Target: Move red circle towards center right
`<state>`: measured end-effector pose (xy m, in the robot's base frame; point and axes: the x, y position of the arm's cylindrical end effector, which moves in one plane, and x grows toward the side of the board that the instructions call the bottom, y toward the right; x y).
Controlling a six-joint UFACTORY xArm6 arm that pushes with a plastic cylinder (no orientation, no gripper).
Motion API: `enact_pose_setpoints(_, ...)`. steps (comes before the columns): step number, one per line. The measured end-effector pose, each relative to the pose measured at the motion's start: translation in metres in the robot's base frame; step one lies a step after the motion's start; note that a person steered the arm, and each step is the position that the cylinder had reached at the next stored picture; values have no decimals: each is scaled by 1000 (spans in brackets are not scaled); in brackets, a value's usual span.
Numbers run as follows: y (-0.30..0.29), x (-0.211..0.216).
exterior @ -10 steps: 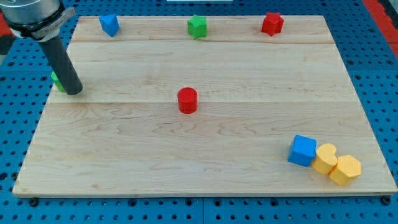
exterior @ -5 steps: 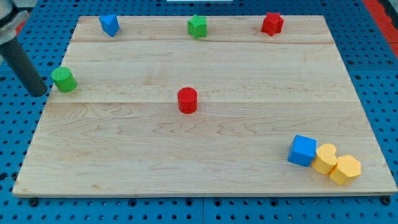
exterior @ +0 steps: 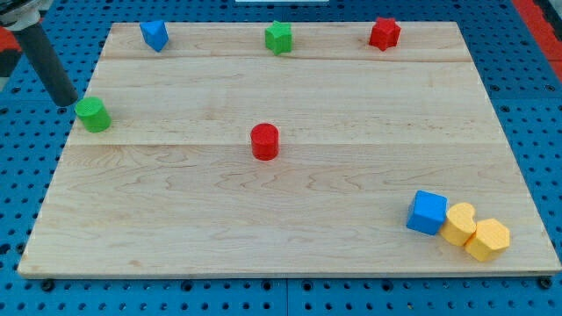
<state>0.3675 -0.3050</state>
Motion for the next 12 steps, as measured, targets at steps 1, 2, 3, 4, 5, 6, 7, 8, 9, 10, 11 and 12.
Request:
enact_pose_setpoints(1, 2, 4)
enact_pose_setpoints(2, 11, 16)
enact_pose_setpoints(3, 13, 40)
enact_pose_setpoints(4, 20, 45)
enact_pose_setpoints(5, 39, 45)
enact_pose_setpoints(6, 50, 75)
enact_pose_setpoints(7, 99, 93)
enact_pose_setpoints(8, 183, 93)
enact_pose_setpoints(9, 276, 93)
enact_pose_setpoints(10, 348, 93)
enact_pose_setpoints(11, 345, 64)
enact_pose_setpoints(12, 320, 52)
